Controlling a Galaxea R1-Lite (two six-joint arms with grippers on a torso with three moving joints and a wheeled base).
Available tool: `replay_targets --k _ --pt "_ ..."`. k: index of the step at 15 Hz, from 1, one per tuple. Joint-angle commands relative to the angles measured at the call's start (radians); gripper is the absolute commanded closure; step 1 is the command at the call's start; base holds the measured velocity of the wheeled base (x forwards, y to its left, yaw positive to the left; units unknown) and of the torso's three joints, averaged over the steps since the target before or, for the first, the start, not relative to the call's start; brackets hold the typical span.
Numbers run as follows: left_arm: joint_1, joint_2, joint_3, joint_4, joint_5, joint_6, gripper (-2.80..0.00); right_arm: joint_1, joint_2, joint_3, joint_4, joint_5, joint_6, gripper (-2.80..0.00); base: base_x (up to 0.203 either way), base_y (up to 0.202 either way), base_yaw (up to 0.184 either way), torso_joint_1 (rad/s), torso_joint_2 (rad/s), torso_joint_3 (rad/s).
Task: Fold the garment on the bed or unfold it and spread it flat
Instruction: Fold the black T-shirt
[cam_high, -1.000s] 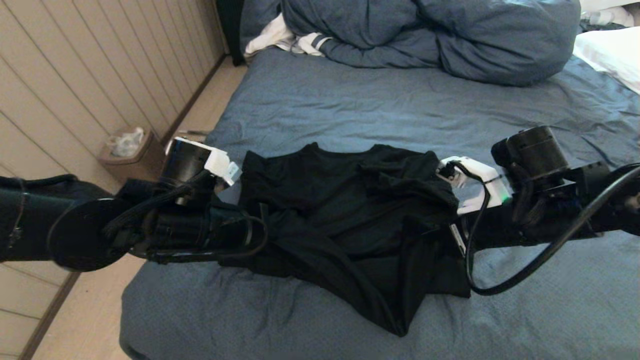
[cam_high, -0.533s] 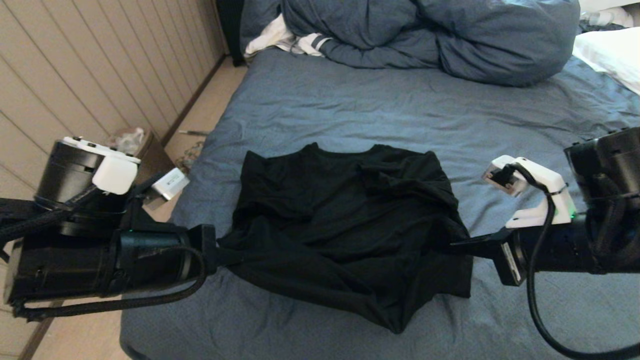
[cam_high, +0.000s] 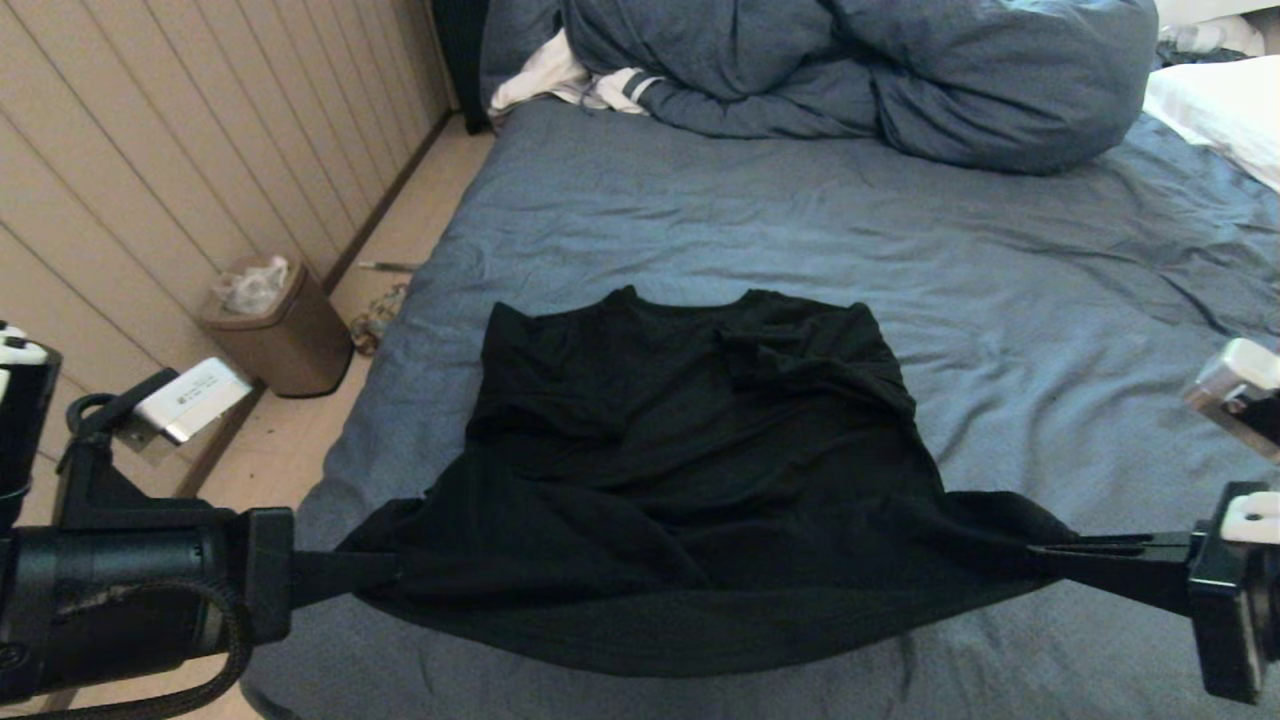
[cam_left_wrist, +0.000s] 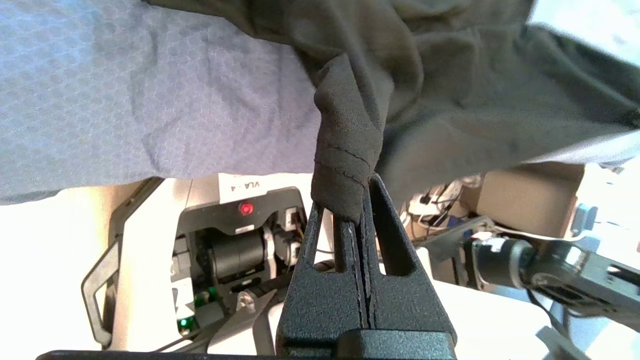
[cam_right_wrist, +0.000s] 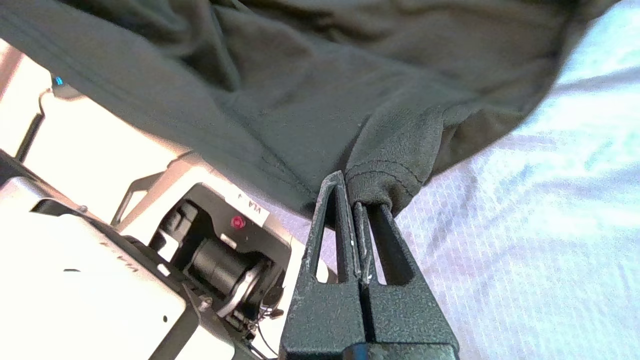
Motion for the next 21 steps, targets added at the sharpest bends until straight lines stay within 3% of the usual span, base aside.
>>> replay_targets --k 1,7,10,13,18,21 --pt "0.0 -0.065 -0.025 0.03 -0.001 -0.005 0.0 0.0 -0.097 0.004 0.017 0.001 0.0 0.0 0.0 0.0 0.0 0.0 0.0 0.0" --pt "0.0 -0.134 -0.065 0.114 -0.002 -0.006 0.0 0.003 -0.213 -0.004 0.103 0.003 0.0 0.0 0.0 0.0 0.0 0.0 0.0 0.0" --pt "0.0 -0.139 -0.157 0.181 -0.004 -0.004 0.0 0.006 -0.247 -0.012 0.104 0.003 0.014 0.0 0.0 0.0 0.0 0.0 0.0 0.0" --pt "0.0 -0.083 -0.242 0.179 0.001 0.002 0.0 0.01 -0.211 -0.071 0.096 0.008 0.021 0.0 0.0 0.0 0.0 0.0 0.0 0.0" --pt "0.009 0.115 -0.498 0.184 0.006 0.04 0.0 0.0 0.02 -0.315 0.084 0.012 0.02 0.0 0.0 0.0 0.0 0.0 0.0 0.0" --pt "0.11 0.248 -0.698 0.187 0.01 0.106 0.0 -0.036 0.183 -0.467 0.061 0.003 0.011 0.0 0.0 0.0 0.0 0.0 0.0 0.0"
